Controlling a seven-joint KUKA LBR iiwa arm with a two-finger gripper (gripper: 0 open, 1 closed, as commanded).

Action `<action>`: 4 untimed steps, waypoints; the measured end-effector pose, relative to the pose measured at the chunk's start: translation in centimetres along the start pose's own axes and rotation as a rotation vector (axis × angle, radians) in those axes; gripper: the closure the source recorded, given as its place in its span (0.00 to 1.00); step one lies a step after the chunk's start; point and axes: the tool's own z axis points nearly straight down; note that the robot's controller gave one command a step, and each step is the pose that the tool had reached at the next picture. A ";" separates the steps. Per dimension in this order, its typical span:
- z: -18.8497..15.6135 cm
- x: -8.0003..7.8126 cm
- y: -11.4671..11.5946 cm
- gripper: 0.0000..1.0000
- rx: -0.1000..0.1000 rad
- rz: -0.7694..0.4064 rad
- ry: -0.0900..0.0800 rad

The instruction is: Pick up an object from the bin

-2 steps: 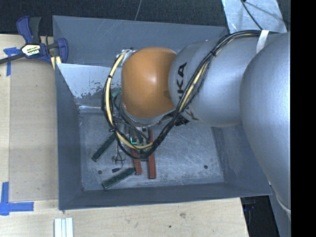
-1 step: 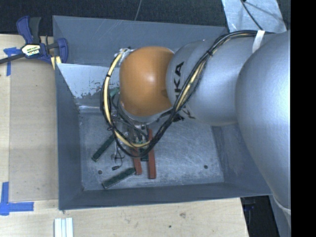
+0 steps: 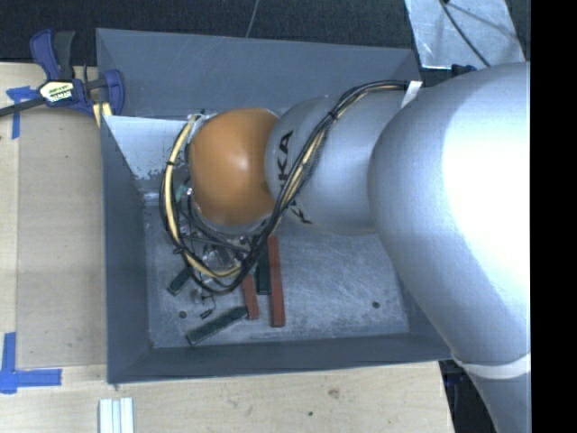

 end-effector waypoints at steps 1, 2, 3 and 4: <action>-1.7 -0.5 0.7 0.00 0.000 -0.137 -0.001; -0.7 -0.1 0.0 0.00 -0.001 -0.046 0.000; 0.5 0.3 -1.1 0.00 0.000 -0.214 0.001; 0.4 0.6 -0.3 1.00 -0.001 -0.122 0.000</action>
Offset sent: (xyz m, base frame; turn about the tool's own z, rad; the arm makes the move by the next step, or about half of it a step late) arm 0.0000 0.0000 0.0000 0.0000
